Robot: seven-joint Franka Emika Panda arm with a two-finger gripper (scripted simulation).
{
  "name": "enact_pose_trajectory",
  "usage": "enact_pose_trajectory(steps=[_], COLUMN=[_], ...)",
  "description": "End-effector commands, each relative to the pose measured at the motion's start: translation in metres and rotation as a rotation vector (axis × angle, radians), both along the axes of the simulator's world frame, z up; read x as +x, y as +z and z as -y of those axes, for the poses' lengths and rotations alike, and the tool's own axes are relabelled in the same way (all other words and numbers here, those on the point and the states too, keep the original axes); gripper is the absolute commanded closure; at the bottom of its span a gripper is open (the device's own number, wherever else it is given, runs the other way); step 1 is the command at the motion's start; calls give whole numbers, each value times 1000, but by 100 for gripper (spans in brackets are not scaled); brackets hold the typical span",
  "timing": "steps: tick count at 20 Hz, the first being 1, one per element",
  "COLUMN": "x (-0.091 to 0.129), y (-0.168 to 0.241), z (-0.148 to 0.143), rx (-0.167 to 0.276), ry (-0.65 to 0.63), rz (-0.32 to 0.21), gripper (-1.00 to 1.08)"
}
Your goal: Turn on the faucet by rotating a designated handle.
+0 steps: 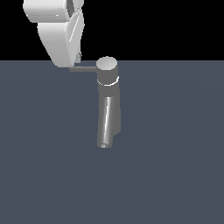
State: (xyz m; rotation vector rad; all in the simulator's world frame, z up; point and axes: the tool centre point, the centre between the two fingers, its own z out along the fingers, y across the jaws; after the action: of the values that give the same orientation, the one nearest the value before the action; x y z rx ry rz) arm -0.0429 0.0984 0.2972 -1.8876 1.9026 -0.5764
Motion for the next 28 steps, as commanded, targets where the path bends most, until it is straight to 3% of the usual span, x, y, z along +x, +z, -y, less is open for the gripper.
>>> enact_pose_trajectory(steps=[1, 21, 28], x=[4, 10, -8], y=[-2, -4, -17], z=[1, 4, 1], rx=[5, 11, 11], ry=[-21, -57, -57], rz=[5, 13, 13], gripper=[108, 108, 108])
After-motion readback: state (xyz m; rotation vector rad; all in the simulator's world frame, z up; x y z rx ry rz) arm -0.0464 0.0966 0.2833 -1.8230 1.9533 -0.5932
